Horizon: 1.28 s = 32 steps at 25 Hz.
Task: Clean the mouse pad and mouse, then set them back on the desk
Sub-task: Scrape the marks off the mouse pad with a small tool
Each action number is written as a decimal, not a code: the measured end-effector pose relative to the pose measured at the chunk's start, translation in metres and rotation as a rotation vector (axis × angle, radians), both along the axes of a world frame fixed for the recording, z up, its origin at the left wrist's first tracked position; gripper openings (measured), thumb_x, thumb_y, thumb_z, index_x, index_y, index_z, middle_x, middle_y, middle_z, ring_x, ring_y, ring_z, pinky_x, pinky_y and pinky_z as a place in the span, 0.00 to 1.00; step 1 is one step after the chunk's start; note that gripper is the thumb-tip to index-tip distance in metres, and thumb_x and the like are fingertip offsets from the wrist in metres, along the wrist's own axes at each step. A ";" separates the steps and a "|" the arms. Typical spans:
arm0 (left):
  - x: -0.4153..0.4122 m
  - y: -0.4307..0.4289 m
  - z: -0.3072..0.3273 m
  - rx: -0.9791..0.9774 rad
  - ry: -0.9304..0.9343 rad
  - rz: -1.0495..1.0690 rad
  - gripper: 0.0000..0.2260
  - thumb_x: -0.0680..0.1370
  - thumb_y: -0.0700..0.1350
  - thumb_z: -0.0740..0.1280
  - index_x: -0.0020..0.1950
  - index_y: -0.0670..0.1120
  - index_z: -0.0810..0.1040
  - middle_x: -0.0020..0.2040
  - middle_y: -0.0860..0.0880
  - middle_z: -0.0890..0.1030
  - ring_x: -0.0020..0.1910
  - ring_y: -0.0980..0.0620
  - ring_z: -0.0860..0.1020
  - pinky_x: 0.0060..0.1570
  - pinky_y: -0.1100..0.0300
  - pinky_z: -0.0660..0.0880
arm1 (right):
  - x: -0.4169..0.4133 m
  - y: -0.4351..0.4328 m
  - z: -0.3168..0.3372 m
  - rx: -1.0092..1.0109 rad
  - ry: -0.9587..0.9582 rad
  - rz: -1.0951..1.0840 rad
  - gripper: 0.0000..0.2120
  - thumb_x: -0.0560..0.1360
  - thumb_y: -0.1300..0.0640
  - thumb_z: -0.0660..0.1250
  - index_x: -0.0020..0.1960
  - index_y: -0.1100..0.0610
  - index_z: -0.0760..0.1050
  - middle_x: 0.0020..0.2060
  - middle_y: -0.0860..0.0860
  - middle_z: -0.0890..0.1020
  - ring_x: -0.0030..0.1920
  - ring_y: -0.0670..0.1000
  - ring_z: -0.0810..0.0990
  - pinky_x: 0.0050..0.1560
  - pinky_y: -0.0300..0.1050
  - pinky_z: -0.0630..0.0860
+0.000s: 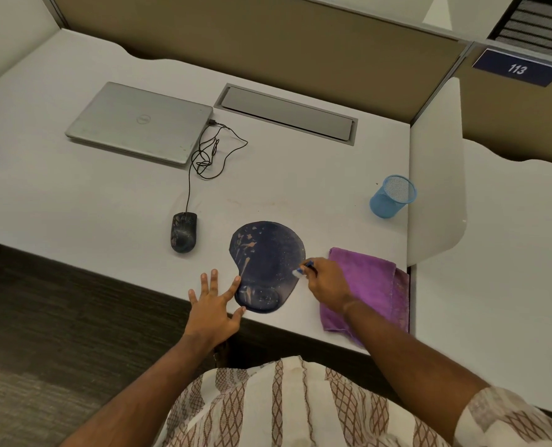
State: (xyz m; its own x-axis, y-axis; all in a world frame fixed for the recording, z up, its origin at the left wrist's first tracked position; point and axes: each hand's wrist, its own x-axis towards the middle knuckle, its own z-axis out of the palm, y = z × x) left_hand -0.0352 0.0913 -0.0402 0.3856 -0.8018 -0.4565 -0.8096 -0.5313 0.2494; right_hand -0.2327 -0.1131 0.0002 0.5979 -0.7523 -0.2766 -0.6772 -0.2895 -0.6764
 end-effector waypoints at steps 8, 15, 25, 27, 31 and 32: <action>-0.001 0.000 -0.003 -0.022 0.004 0.011 0.34 0.82 0.65 0.57 0.83 0.62 0.42 0.83 0.40 0.36 0.81 0.37 0.34 0.76 0.32 0.41 | -0.004 0.042 0.015 0.050 -0.027 0.203 0.10 0.82 0.57 0.62 0.55 0.56 0.82 0.46 0.49 0.83 0.41 0.44 0.78 0.43 0.35 0.76; 0.000 -0.001 -0.003 -0.001 -0.004 0.004 0.34 0.82 0.66 0.56 0.82 0.62 0.41 0.83 0.41 0.36 0.81 0.38 0.34 0.77 0.32 0.41 | 0.000 0.013 0.017 0.067 -0.049 0.078 0.10 0.81 0.57 0.63 0.54 0.58 0.82 0.42 0.50 0.84 0.39 0.46 0.80 0.40 0.38 0.75; -0.001 0.000 -0.003 -0.018 0.004 0.025 0.34 0.82 0.66 0.56 0.83 0.63 0.42 0.83 0.41 0.36 0.80 0.38 0.33 0.76 0.34 0.38 | 0.014 0.030 0.016 0.134 -0.035 0.197 0.10 0.81 0.56 0.63 0.54 0.57 0.83 0.46 0.49 0.85 0.44 0.45 0.82 0.47 0.38 0.79; -0.001 0.000 -0.004 -0.018 0.003 0.024 0.34 0.81 0.66 0.56 0.83 0.63 0.42 0.83 0.41 0.36 0.80 0.38 0.33 0.76 0.35 0.38 | 0.013 0.033 0.014 0.160 -0.002 0.246 0.10 0.81 0.57 0.63 0.53 0.57 0.83 0.44 0.50 0.85 0.41 0.46 0.81 0.42 0.37 0.79; -0.001 -0.001 -0.003 -0.013 0.007 0.027 0.34 0.82 0.66 0.56 0.83 0.63 0.42 0.83 0.42 0.36 0.80 0.39 0.32 0.75 0.36 0.36 | 0.025 -0.022 0.010 0.079 0.007 0.098 0.09 0.80 0.59 0.65 0.51 0.60 0.83 0.43 0.51 0.85 0.41 0.45 0.82 0.46 0.42 0.80; -0.001 -0.001 -0.003 -0.008 0.005 0.026 0.34 0.82 0.67 0.56 0.82 0.63 0.42 0.83 0.42 0.36 0.80 0.39 0.32 0.75 0.36 0.36 | 0.029 -0.038 0.010 0.060 -0.001 0.031 0.08 0.79 0.59 0.66 0.50 0.61 0.83 0.43 0.50 0.85 0.40 0.44 0.82 0.45 0.41 0.79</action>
State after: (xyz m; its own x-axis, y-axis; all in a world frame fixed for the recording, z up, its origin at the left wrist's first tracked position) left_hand -0.0362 0.0902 -0.0429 0.4040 -0.7952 -0.4521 -0.7942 -0.5502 0.2581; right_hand -0.2040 -0.1514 0.0103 0.6214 -0.7154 -0.3197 -0.6675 -0.2697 -0.6940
